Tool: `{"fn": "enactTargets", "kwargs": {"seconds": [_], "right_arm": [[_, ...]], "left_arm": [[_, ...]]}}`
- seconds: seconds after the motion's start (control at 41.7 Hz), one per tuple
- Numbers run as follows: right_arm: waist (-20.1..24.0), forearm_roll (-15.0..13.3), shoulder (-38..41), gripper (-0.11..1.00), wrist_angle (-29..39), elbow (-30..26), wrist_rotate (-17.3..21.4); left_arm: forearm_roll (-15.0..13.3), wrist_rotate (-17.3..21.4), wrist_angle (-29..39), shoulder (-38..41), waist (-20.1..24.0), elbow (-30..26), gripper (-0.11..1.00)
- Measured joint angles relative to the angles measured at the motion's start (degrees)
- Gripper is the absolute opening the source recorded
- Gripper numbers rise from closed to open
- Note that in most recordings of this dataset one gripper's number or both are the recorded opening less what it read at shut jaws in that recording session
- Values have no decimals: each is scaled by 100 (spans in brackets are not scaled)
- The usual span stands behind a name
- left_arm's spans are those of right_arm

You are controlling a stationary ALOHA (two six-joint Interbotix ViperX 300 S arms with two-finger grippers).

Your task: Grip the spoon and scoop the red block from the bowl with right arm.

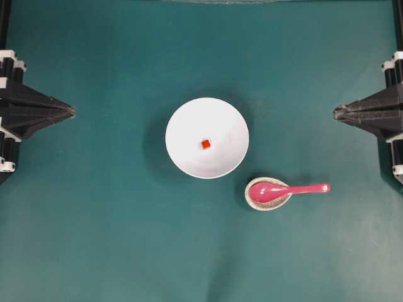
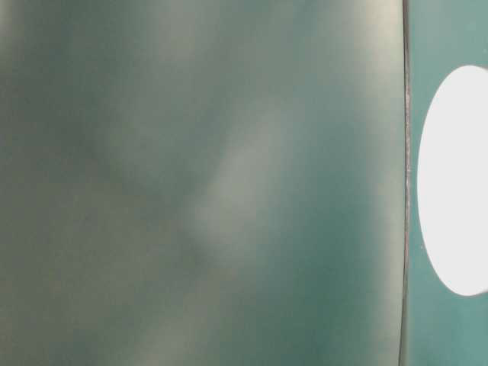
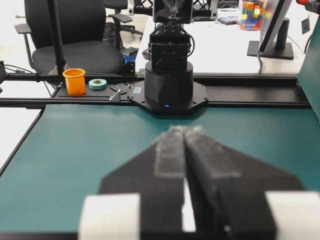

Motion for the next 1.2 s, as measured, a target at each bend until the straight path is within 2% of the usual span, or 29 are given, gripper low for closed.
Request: {"fn": "enactTargets", "kwargs": {"seconds": [0.168, 0.384, 0.624, 0.864, 1.199], "right_arm": [[-9, 9, 70, 0, 158, -88, 44], [0, 9, 105, 0, 475, -105, 44], [0, 0, 114, 0, 483, -105, 53], [62, 44, 114, 0, 483, -105, 53], [70, 97, 114, 1, 492, -105, 53]], "left_arm": [[26, 0, 422, 18, 0, -167, 0], [26, 0, 571, 26, 9, -167, 0], [26, 0, 826, 26, 9, -185, 0], [26, 9, 1371, 26, 255, -237, 0], [26, 0, 1591, 26, 360, -264, 0]]}}
